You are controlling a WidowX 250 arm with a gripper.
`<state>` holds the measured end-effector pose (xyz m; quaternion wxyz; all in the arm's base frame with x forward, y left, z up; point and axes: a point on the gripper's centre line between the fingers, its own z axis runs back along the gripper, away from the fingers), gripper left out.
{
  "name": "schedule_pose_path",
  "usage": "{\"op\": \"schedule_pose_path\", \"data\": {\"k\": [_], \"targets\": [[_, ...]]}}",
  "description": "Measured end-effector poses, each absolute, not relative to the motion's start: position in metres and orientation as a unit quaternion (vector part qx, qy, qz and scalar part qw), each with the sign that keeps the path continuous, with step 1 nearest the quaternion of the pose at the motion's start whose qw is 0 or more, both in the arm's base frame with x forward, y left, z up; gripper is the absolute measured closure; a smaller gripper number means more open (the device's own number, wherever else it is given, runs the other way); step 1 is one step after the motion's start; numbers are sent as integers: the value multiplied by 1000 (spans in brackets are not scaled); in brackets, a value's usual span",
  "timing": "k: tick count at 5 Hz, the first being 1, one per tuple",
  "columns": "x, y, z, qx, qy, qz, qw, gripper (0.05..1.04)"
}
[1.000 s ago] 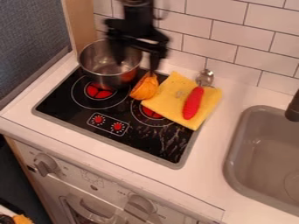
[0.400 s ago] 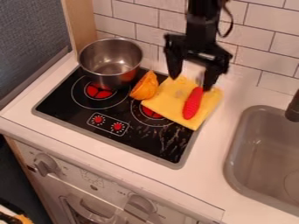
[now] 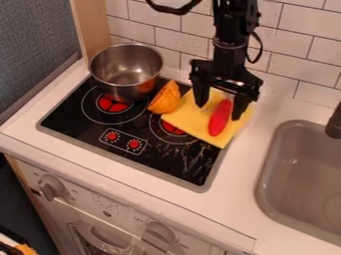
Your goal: Grab the red metal spoon and put it on the left side of the oven top
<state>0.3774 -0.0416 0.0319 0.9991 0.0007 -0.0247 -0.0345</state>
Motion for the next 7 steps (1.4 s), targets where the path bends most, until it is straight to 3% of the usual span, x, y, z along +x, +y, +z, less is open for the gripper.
{"op": "schedule_pose_path", "data": {"k": [2,3,4,5,6,7], "targets": [[381,-42,24,5,-20,-38,999,100],[381,-42,18,5,-16,-40,999,194],[382,-43,15,2,-13,-43,999,510],[382,-44,16,-2,-14,-46,999,669],[382,-46,17,-11,-14,-48,999,671],[382,-49,57,-32,-59,-61,996,671]]}}
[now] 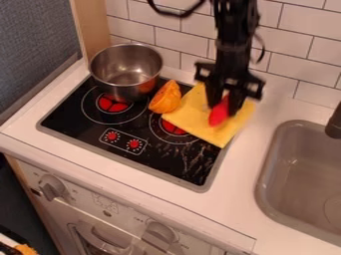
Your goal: Grab the red metal spoon and put it on the left side of the oven top
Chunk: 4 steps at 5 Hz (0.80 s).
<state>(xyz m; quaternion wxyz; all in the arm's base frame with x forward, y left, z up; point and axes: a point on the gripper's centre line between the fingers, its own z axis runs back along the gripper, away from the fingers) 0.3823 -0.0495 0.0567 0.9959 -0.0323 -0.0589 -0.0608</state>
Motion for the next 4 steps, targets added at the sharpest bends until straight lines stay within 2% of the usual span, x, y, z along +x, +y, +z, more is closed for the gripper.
{"op": "schedule_pose_path", "data": {"k": [1,2,3,4], "targets": [[376,-36,113,-47,-130,-56,989,671],[362,-15,113,-47,-116,-47,991,671],[335,30,110,-15,-102,-31,994,671],[294,77,112,32,-101,-12,994,671]]}}
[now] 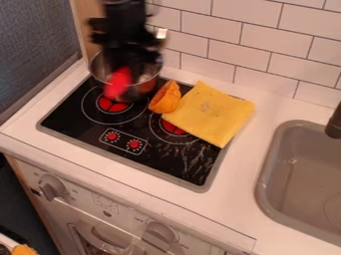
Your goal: Grab the red metal spoon and put it on the left side of the oven top
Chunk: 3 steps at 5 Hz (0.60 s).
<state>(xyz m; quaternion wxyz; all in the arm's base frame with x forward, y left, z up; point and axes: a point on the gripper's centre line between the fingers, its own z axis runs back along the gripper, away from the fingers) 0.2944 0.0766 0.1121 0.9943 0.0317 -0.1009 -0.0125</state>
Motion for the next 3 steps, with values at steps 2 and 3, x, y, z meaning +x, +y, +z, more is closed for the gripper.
{"op": "schedule_pose_path", "data": {"k": [2,3], "targets": [[242,171,97,39,-95,71,992,671],[244,218,77,34,-79,115,990,671]]}}
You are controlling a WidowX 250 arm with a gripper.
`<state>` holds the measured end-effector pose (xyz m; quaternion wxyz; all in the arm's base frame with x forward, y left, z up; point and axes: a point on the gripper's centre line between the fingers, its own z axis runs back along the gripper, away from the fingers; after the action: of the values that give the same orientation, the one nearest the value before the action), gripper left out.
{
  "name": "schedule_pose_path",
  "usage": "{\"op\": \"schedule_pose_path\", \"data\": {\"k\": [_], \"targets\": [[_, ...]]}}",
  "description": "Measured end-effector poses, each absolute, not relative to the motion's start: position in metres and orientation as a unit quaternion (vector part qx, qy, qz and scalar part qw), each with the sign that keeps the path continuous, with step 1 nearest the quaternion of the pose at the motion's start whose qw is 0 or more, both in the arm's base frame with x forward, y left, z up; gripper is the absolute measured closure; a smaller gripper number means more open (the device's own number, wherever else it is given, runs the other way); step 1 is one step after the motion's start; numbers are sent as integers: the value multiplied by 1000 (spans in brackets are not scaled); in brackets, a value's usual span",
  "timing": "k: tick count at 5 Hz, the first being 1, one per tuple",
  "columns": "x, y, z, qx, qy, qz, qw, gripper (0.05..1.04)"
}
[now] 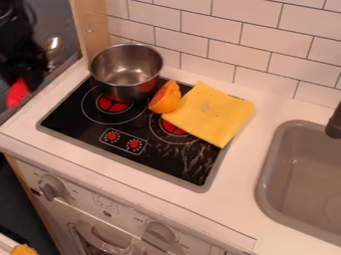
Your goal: Grab the red metal spoon and put it on the left side of the oven top
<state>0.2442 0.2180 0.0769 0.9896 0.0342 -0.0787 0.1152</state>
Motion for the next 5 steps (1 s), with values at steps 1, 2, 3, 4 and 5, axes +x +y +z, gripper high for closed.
{"op": "schedule_pose_path", "data": {"k": [1,2,3,4,5], "targets": [[253,237,66,51,-64,124,989,671],[255,240,52,58,-46,119,990,671],[262,226,45,64,-40,89,993,671],[263,209,34,66,-29,67,995,671],[263,205,28,66,-26,65,995,671]]}}
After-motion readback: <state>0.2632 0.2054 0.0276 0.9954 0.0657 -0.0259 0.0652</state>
